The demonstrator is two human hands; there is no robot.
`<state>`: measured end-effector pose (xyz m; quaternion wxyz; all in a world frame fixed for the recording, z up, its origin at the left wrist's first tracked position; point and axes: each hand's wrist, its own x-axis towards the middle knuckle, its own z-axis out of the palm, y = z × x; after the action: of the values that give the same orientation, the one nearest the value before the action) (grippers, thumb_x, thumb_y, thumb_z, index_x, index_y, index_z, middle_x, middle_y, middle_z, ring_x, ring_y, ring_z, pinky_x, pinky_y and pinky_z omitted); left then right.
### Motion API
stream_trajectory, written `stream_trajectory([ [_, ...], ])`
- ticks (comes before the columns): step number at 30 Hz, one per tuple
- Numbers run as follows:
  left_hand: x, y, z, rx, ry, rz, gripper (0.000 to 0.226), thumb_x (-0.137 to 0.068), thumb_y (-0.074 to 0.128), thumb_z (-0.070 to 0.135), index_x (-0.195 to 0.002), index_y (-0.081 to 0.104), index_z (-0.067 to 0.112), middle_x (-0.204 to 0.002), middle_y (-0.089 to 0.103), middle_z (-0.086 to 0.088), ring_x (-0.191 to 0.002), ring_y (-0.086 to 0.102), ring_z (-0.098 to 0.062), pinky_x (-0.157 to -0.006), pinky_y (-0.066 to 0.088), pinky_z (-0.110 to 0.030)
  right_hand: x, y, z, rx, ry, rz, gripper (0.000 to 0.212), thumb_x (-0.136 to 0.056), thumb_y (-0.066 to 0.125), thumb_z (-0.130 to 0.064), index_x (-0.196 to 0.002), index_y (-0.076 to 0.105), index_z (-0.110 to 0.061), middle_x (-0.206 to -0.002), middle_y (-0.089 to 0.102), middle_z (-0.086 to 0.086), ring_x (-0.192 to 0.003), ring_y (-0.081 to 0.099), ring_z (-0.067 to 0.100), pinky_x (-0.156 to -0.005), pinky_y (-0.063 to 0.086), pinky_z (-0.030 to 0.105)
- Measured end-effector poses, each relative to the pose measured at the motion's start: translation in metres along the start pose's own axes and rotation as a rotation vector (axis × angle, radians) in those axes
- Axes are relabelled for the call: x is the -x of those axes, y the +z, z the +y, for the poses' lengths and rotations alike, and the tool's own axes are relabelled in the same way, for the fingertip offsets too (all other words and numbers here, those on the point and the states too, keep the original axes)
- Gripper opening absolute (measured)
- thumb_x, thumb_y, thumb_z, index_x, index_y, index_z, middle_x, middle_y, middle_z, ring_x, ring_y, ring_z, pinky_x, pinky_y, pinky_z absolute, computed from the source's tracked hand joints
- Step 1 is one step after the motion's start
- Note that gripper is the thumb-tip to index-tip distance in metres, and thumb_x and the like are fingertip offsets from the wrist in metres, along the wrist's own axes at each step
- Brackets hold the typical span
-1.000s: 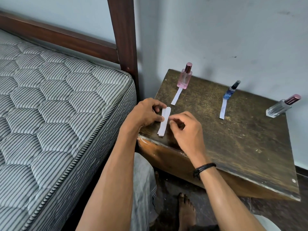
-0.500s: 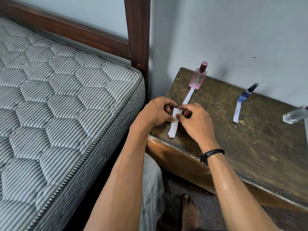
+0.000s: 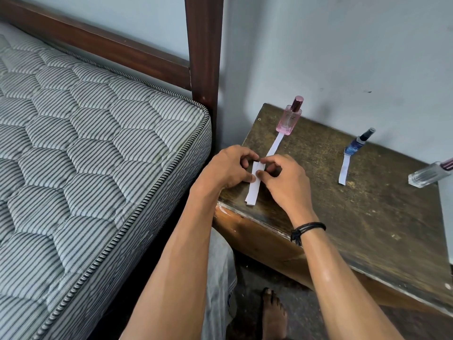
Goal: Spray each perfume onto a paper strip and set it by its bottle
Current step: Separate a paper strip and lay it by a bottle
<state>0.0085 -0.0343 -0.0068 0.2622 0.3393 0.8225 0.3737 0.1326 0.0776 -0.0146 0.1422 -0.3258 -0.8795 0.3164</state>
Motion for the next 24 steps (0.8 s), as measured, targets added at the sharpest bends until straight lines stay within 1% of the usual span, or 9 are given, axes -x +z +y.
stream_trajectory([
  [2, -0.0001, -0.0002, 0.0002, -0.004, -0.005, 0.000, 0.050, -0.074, 0.087, 0.017, -0.119, 0.070, 0.031, -0.089, 0.057, 0.008, -0.072, 0.053, -0.005, -0.080, 0.051, -0.031, 0.0009, 0.0009, 0.0007, -0.001, -0.006, 0.016, 0.023, -0.090, 0.077, -0.032, -0.112, 0.073, -0.032, -0.097, 0.063, -0.011, -0.091, 0.062, 0.014, -0.074, 0.050, 0.034],
  [5, -0.0001, -0.0005, 0.0003, 0.000, -0.010, 0.002, 0.049, -0.073, 0.087, 0.017, -0.118, 0.070, 0.031, -0.088, 0.057, 0.009, -0.072, 0.053, -0.006, -0.081, 0.052, -0.032, 0.0013, 0.0017, 0.0010, 0.016, -0.009, 0.027, 0.024, -0.091, 0.076, -0.032, -0.114, 0.074, -0.032, -0.097, 0.065, -0.010, -0.093, 0.057, 0.008, -0.072, 0.040, 0.030],
  [6, 0.0000, -0.0006, 0.0004, -0.001, -0.011, 0.002, 0.049, -0.073, 0.087, 0.018, -0.117, 0.070, 0.031, -0.088, 0.057, 0.009, -0.073, 0.054, -0.006, -0.081, 0.052, -0.032, 0.0017, 0.0020, 0.0009, 0.020, -0.011, 0.032, 0.024, -0.091, 0.076, -0.032, -0.115, 0.074, -0.032, -0.097, 0.065, -0.010, -0.092, 0.056, 0.008, -0.071, 0.039, 0.029],
  [9, 0.0003, -0.0007, 0.0011, -0.003, -0.014, -0.001, 0.048, -0.074, 0.087, 0.018, -0.117, 0.070, 0.031, -0.089, 0.057, 0.008, -0.073, 0.054, -0.006, -0.082, 0.053, -0.033, 0.0037, 0.0030, 0.0011, 0.016, -0.025, 0.050, 0.025, -0.091, 0.076, -0.031, -0.116, 0.074, -0.032, -0.096, 0.062, -0.012, -0.088, 0.061, 0.011, -0.069, 0.044, 0.030],
  [12, 0.0007, -0.0011, 0.0020, -0.002, -0.012, -0.005, 0.048, -0.074, 0.087, 0.017, -0.117, 0.070, 0.030, -0.090, 0.057, 0.007, -0.074, 0.054, -0.007, -0.083, 0.054, -0.035, 0.0050, 0.0039, 0.0008, 0.019, -0.031, 0.054, 0.025, -0.091, 0.076, -0.031, -0.116, 0.074, -0.031, -0.096, 0.061, -0.013, -0.086, 0.061, 0.011, -0.070, 0.048, 0.031],
  [16, 0.0009, -0.0011, 0.0033, 0.000, -0.017, -0.005, 0.047, -0.074, 0.087, 0.016, -0.116, 0.071, 0.030, -0.087, 0.055, 0.009, -0.071, 0.053, -0.005, -0.084, 0.055, -0.036, 0.0046, 0.0042, 0.0009, -0.005, -0.015, 0.057, 0.019, -0.089, 0.078, -0.029, -0.107, 0.073, -0.032, -0.094, 0.064, -0.013, -0.086, 0.061, 0.009, -0.069, 0.048, 0.032],
  [20, 0.0019, -0.0013, 0.0041, -0.002, -0.015, -0.006, 0.047, -0.073, 0.087, 0.016, -0.115, 0.071, 0.031, -0.086, 0.054, 0.010, -0.070, 0.052, -0.005, -0.086, 0.057, -0.038, 0.0043, 0.0037, -0.0013, -0.022, -0.003, 0.051, 0.010, -0.089, 0.078, -0.028, -0.096, 0.071, -0.032, -0.094, 0.063, -0.015, -0.084, 0.062, 0.008, -0.067, 0.045, 0.030],
  [24, 0.0029, -0.0022, 0.0042, -0.009, 0.009, -0.009, 0.047, -0.074, 0.087, 0.017, -0.115, 0.072, 0.034, -0.084, 0.052, 0.010, -0.070, 0.050, -0.005, -0.085, 0.055, -0.039, 0.0051, 0.0030, -0.0007, -0.052, 0.000, 0.052, 0.006, -0.091, 0.077, -0.027, -0.092, 0.073, -0.031, -0.096, 0.064, -0.015, -0.086, 0.062, 0.009, -0.071, 0.049, 0.033],
])
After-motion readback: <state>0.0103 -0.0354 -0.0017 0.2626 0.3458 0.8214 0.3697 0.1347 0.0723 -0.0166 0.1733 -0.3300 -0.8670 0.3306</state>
